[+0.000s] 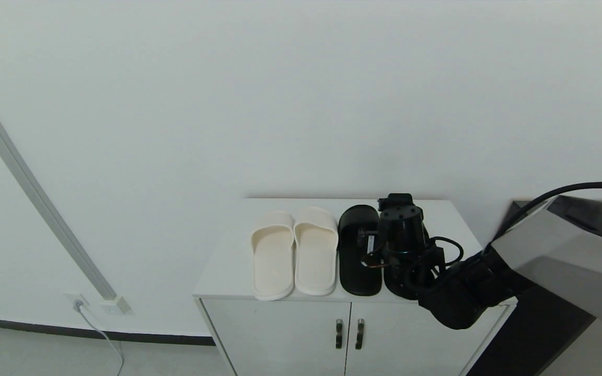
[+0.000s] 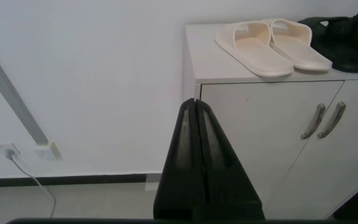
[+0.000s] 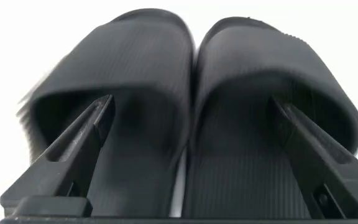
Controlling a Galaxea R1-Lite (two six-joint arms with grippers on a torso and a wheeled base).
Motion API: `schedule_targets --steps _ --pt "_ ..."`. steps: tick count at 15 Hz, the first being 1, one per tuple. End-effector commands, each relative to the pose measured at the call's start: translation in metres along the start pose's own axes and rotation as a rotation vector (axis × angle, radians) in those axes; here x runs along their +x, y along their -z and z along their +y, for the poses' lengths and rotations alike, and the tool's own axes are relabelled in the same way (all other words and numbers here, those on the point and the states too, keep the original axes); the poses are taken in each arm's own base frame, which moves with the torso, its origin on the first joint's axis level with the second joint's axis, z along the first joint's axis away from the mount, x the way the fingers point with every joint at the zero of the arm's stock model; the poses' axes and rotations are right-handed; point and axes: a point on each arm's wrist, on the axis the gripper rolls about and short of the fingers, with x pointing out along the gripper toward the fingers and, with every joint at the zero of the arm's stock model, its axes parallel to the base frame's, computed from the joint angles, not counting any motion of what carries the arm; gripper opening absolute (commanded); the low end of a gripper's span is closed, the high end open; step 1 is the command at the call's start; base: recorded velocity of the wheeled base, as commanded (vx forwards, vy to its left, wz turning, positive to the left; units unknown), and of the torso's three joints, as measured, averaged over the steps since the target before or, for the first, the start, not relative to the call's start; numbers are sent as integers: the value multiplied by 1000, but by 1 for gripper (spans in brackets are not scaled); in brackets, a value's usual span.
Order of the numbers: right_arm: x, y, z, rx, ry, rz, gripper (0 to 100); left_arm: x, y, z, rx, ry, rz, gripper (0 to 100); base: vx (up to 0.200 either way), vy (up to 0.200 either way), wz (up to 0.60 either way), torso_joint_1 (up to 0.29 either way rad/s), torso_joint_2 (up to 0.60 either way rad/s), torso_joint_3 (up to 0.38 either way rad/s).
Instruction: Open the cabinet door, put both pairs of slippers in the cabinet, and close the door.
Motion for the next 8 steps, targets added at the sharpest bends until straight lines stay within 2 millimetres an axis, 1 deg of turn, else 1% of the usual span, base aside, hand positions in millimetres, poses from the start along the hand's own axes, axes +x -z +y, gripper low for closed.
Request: schedule_targets --steps 1,2,3,6,8 --pt "19 8 1 -6 22 1 100 0 0 0 0 0 2 0 0 0 0 0 0 0" --pt "23 6 2 4 25 -10 100 0 0 0 0 0 2 0 0 0 0 0 0 0" --pt "26 4 2 8 28 -17 0 0 0 0 0 0 2 0 0 0 0 0 0 0" --pt "27 1 2 17 32 -29 0 0 0 0 0 0 2 0 0 0 0 0 0 0" --pt "24 -3 1 22 35 -34 0 0 0 0 0 -1 1 0 0 0 0 0 0 0"
